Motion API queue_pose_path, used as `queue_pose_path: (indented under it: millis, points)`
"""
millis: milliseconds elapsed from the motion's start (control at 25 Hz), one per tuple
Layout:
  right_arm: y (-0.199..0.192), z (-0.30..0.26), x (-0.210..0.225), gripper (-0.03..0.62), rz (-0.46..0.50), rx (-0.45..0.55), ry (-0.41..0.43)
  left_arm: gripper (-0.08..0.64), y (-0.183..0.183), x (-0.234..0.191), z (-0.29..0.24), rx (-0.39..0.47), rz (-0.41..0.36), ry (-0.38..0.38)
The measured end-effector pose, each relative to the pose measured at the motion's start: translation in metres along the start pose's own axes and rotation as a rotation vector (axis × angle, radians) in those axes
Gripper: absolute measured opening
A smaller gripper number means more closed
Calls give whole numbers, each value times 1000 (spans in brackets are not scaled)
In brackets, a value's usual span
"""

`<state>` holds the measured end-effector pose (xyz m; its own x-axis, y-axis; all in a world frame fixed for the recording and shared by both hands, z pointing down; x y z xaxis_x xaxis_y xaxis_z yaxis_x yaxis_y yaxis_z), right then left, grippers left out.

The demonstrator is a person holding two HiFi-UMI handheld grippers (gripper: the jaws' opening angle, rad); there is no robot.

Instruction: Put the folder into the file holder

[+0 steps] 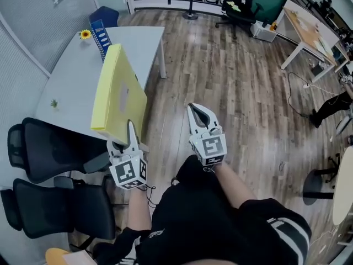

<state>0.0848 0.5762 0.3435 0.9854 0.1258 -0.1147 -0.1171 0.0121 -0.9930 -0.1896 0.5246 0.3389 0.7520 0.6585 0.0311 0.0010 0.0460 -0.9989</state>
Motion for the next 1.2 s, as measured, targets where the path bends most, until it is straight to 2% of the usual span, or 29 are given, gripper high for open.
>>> queue_pose_path:
  millis: [240,480,880,1200]
  points:
    - [-11,-57,-3,5,-2,4,42,130,-6,-24,-42,16,-25,-19]
    - [-12,-143,11,5,-7,12,88,130,-4,-56,-111,41,-39,10]
    - [-23,-266,47,5,-15,6,191,130,-2,-85,-209,50,-40,101]
    - [-33,-346,45,5,-40,-13,313,130,6,-115,-247,65,-52,220]
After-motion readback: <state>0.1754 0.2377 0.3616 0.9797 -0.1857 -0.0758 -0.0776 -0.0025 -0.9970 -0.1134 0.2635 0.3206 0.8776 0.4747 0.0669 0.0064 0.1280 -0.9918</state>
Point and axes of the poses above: the fingertips, and each gripper's own axes: z backward along the fingers, x to its right, y out of its top, the point moved 10 cm from there along z, backward along the fingers, and after that the axes turned 14 degrees about -y, right-handed, at the moved point
